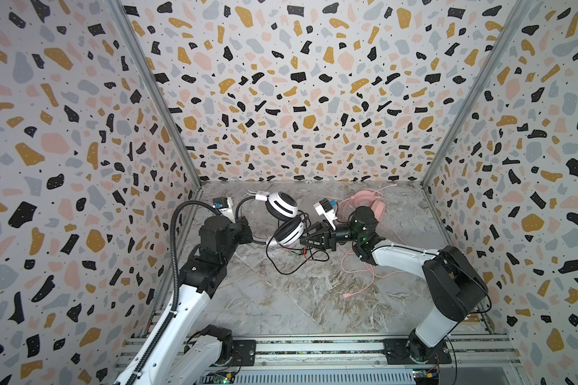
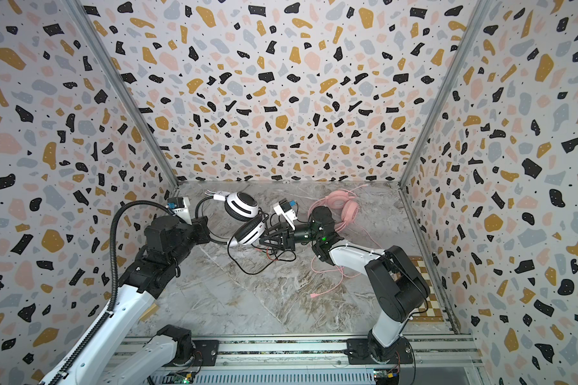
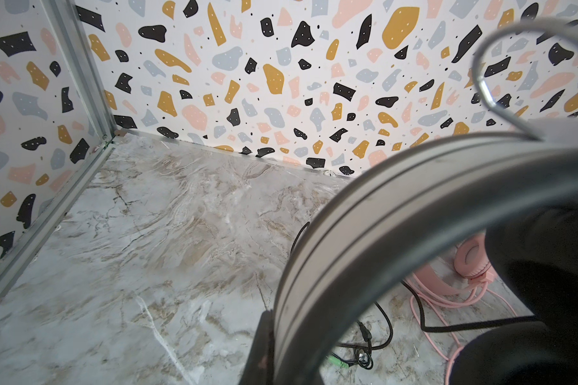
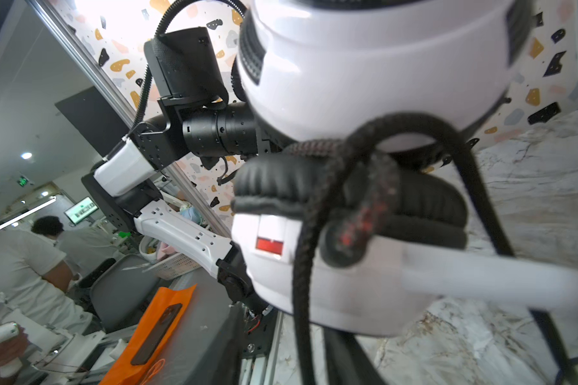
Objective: Wrap the headphones
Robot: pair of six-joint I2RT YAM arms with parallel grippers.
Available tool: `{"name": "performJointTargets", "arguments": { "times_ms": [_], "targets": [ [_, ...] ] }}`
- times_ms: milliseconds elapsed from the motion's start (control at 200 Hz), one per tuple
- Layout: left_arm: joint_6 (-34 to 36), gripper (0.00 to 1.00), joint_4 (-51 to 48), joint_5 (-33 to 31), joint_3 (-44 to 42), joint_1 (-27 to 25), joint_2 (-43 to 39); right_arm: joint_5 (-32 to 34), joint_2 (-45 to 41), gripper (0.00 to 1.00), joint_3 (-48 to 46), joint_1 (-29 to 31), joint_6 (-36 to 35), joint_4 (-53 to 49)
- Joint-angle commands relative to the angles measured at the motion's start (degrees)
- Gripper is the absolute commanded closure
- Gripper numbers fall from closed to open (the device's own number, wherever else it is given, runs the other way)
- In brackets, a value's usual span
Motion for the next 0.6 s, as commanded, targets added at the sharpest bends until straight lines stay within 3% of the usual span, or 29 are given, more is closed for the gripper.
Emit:
{"name": "performJointTargets", "arguments": {
  "times_ms": [0,60,320,476,596],
  "targets": [
    [-1.0,1.00,5.1,1.0,2.7,0.2,-0.8,1.0,-2.1,0.86,1.1,-0.7,-2.7,-3.8],
    [-0.7,1.00,4.8,1.0,2.9,0.3,-0.9,1.7,-3.1,1.00,0.2,-1.8,-3.5,-5.3],
    [-0.6,1.00,5.0,4.3,2.6,1.1,-1.0,2.0,-8.2,1.00,-1.6,-8.8,-4.0,-8.2],
    [1.9,1.00,6.7,16.1,2.4,1.1,1.1,6.5,-7.5,1.00,2.4,-13.9,-2.3,-9.0],
    [3.4,1.00,6.5,24.6,2.2,1.1,2.4,7.5,-0.3,1.00,15.6,-15.3,-5.5,-17.7]
  ]
}}
